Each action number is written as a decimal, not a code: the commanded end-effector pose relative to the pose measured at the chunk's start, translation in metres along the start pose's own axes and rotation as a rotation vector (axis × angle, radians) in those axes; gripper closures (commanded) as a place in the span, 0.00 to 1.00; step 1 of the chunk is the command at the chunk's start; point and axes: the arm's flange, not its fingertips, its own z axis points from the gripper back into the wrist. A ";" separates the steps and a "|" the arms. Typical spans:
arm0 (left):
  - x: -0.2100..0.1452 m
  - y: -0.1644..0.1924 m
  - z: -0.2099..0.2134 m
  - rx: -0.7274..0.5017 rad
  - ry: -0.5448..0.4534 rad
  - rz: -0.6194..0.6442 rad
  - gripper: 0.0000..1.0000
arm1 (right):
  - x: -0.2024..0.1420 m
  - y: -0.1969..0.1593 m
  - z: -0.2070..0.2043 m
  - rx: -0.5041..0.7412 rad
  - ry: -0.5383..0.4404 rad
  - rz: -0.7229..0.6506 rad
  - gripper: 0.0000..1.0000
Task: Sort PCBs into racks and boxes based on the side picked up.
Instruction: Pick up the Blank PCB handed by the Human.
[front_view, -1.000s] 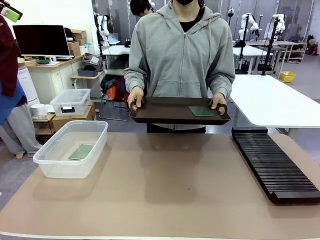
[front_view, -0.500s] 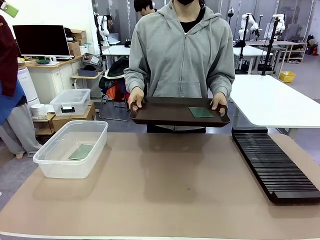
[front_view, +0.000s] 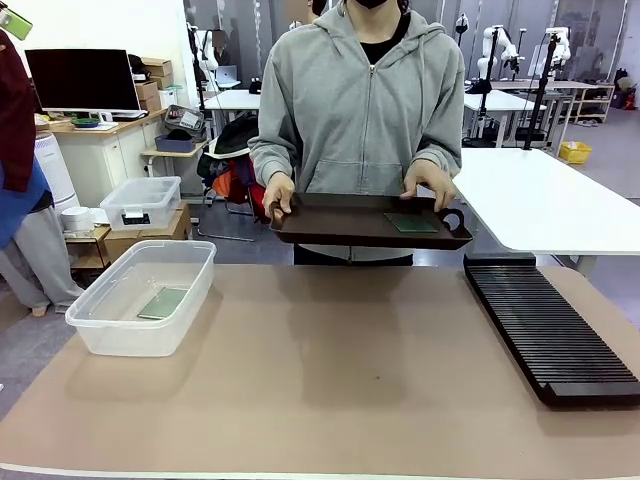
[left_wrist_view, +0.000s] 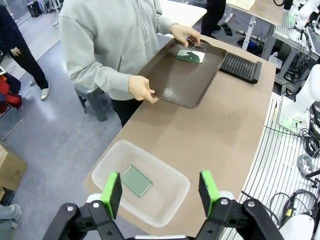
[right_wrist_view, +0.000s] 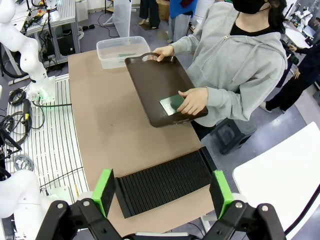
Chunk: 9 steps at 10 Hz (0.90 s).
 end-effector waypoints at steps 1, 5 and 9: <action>0.001 0.000 0.001 0.009 -0.001 0.010 0.17 | 0.000 0.003 0.000 0.011 -0.016 0.014 0.00; 0.001 0.000 0.001 0.009 -0.001 0.010 0.17 | 0.000 0.003 0.000 0.011 -0.016 0.014 0.00; 0.001 0.000 0.001 0.009 -0.001 0.010 0.17 | 0.000 0.003 0.000 0.011 -0.016 0.014 0.00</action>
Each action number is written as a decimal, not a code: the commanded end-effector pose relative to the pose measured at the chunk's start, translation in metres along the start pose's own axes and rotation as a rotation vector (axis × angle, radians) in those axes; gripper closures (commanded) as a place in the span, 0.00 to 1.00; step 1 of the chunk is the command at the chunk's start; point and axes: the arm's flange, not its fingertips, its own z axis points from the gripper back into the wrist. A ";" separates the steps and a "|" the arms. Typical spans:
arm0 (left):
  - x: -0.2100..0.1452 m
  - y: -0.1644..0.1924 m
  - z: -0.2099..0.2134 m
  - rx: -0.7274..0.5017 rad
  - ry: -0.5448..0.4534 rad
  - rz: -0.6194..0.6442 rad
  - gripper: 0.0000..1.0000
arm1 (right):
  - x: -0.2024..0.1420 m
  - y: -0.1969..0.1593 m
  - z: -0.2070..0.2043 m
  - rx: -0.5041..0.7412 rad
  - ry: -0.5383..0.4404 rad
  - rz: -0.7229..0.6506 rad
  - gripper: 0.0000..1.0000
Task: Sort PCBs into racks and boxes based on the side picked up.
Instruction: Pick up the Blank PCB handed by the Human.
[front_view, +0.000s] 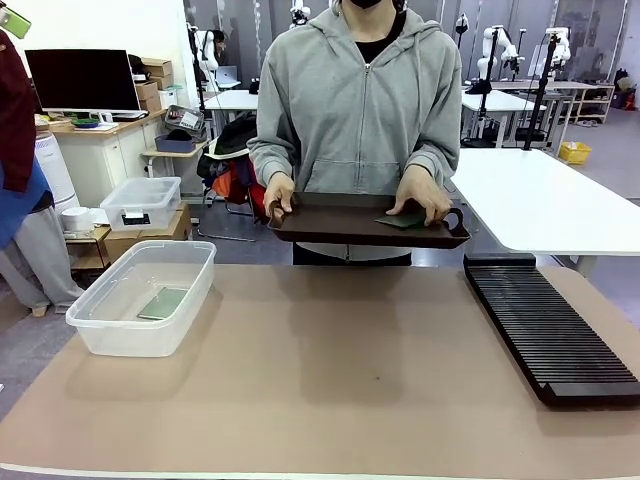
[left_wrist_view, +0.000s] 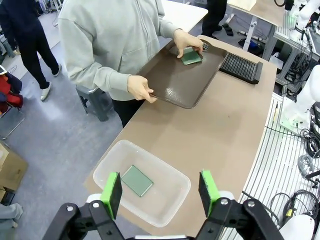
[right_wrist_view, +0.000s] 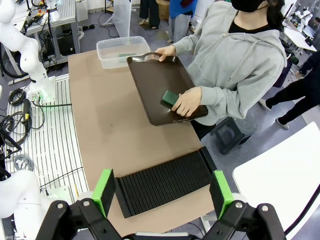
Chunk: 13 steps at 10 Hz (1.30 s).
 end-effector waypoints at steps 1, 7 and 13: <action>0.001 -0.001 -0.001 0.004 0.000 0.010 0.17 | 0.000 0.003 0.000 0.011 -0.016 0.014 0.00; 0.001 -0.001 -0.001 0.004 0.000 0.010 0.17 | 0.000 0.003 0.000 0.011 -0.016 0.014 0.00; 0.001 -0.001 -0.001 0.004 0.000 0.010 0.17 | 0.000 0.003 0.000 0.011 -0.016 0.014 0.00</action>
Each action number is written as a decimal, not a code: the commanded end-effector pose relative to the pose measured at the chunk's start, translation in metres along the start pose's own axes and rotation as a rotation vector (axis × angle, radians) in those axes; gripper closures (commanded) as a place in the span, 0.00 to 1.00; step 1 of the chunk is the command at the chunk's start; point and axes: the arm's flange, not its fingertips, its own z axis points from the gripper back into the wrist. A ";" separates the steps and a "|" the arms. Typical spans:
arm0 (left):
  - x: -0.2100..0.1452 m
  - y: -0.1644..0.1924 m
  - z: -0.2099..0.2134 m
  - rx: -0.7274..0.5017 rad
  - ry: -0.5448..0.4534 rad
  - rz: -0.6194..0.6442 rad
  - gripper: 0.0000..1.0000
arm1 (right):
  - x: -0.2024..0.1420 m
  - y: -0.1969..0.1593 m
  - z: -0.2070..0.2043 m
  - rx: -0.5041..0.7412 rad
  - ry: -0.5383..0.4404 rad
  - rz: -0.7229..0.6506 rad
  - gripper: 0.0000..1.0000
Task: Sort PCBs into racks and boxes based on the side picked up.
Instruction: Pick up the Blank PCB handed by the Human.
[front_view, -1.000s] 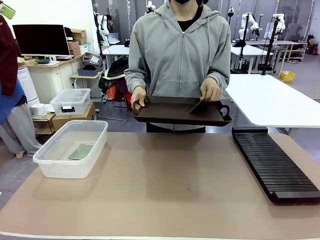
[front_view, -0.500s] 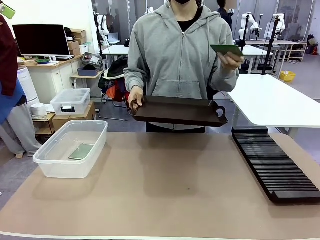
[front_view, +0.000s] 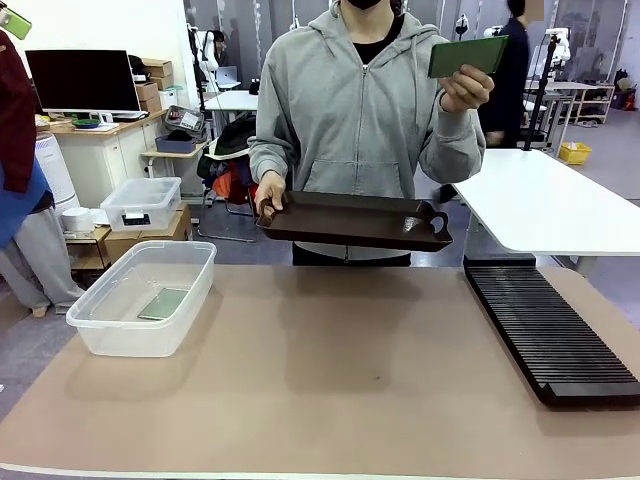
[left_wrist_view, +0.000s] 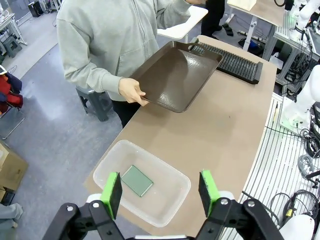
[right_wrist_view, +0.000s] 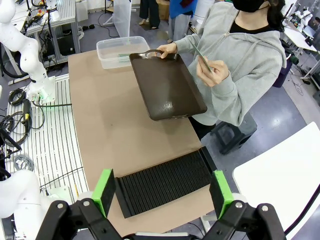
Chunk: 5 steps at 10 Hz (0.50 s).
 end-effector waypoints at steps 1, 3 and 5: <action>0.001 -0.001 -0.001 0.004 0.001 0.010 0.17 | 0.000 0.003 0.000 0.011 -0.016 0.014 0.00; 0.001 -0.001 -0.001 0.004 0.001 0.010 0.17 | 0.000 0.003 0.000 0.011 -0.016 0.014 0.00; 0.001 -0.001 -0.001 0.004 0.001 0.010 0.17 | 0.000 0.003 0.000 0.011 -0.016 0.014 0.00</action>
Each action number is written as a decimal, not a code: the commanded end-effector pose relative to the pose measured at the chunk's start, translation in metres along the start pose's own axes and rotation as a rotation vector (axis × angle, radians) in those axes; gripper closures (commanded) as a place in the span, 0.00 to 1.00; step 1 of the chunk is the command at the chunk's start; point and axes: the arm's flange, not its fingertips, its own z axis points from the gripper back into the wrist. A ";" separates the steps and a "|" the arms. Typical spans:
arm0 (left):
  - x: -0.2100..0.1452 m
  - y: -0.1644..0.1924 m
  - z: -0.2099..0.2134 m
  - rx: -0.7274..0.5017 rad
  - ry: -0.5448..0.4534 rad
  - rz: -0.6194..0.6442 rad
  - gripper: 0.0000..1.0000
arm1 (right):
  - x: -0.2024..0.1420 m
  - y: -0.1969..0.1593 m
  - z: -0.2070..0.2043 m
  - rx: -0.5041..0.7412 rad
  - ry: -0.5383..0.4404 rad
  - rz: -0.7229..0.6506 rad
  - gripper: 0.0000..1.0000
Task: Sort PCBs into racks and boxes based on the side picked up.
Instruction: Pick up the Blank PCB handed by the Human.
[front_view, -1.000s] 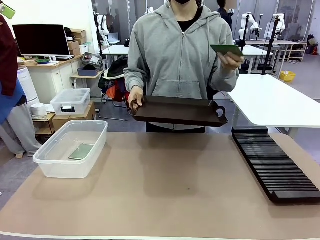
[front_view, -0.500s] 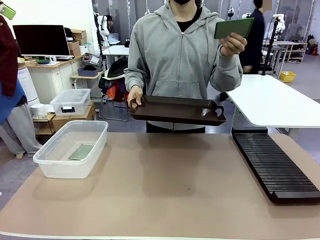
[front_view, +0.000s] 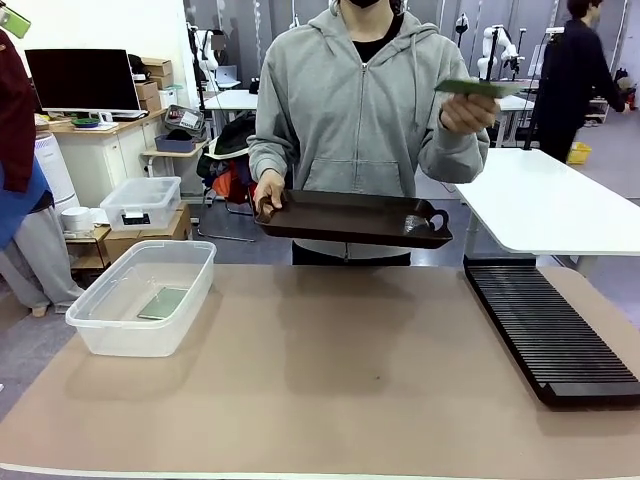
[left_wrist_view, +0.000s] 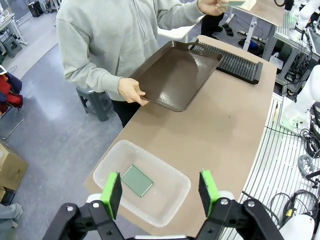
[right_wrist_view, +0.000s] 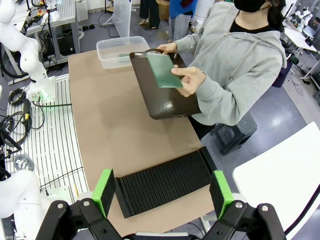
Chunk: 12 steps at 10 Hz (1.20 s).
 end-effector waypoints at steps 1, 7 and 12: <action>0.001 -0.001 -0.001 0.004 0.001 0.010 0.17 | 0.000 0.003 0.000 0.011 -0.016 0.014 0.00; 0.001 -0.001 -0.001 0.004 0.001 0.010 0.17 | 0.000 0.003 0.000 0.011 -0.016 0.014 0.00; 0.001 -0.001 -0.001 0.004 0.001 0.010 0.17 | 0.000 0.003 0.000 0.011 -0.016 0.014 0.00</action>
